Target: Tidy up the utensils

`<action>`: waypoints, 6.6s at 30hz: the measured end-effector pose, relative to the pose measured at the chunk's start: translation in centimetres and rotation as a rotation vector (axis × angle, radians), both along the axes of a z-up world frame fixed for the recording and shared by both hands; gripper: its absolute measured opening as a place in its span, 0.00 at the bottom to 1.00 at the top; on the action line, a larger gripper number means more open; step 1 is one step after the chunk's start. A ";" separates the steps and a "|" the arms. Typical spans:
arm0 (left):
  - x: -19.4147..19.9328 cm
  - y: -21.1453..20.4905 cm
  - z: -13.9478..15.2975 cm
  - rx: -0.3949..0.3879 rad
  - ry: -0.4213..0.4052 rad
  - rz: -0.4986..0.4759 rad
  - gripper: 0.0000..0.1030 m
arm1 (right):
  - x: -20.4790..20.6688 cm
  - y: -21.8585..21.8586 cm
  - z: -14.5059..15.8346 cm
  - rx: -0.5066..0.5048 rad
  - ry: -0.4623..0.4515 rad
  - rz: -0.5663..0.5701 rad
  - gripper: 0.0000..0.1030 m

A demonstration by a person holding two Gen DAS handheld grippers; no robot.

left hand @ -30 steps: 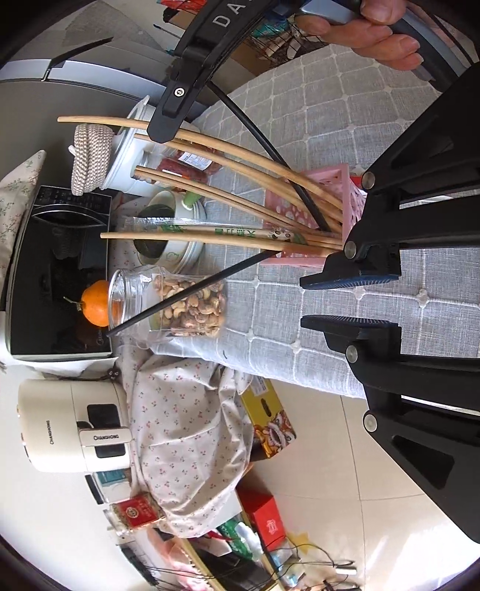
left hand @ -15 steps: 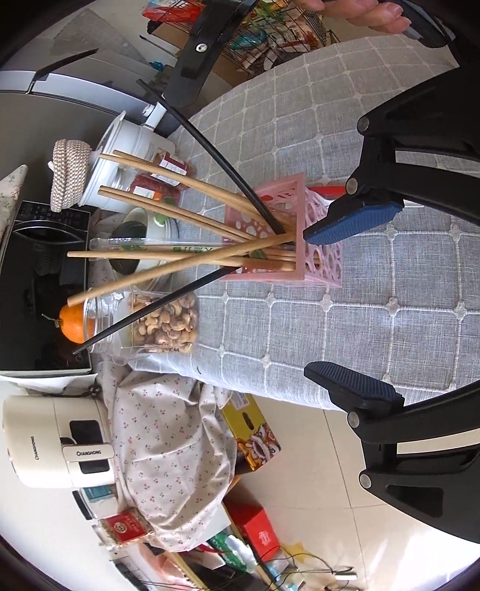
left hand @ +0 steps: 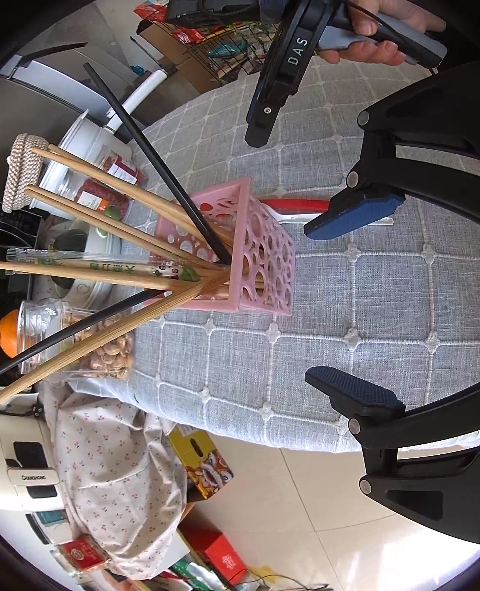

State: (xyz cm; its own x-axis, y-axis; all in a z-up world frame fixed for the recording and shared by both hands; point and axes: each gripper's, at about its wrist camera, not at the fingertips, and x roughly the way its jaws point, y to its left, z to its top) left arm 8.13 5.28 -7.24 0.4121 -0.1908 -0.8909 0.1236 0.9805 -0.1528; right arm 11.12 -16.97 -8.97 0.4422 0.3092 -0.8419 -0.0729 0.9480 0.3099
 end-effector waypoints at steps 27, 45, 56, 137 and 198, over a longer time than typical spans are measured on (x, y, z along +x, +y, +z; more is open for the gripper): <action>1.0 -0.5 -1.7 0.033 0.048 -0.049 0.72 | 7.5 3.1 -4.6 -0.013 -0.022 -0.051 0.17; 0.3 -7.1 -5.5 -0.082 0.106 -0.202 0.29 | 2.4 -2.3 -3.3 -0.038 0.087 -0.057 0.06; -2.8 -10.9 -5.6 0.028 0.100 -0.415 0.10 | -0.6 -5.0 -1.5 -0.005 0.083 -0.030 0.06; -1.3 4.8 5.0 -0.027 -0.246 0.115 0.63 | -1.1 8.1 14.9 -0.124 -0.858 -0.191 0.06; -6.2 -2.9 7.0 0.156 -0.305 0.033 0.94 | -10.1 -0.6 10.5 -0.247 -0.313 -0.169 0.91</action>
State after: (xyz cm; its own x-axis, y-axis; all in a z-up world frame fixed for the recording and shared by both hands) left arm 1.94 2.39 -0.23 0.6677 -0.0436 -0.7432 0.1078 0.9934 0.0387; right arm 1.01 -17.61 1.54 0.7151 0.0165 -0.6988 0.0352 0.9976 0.0596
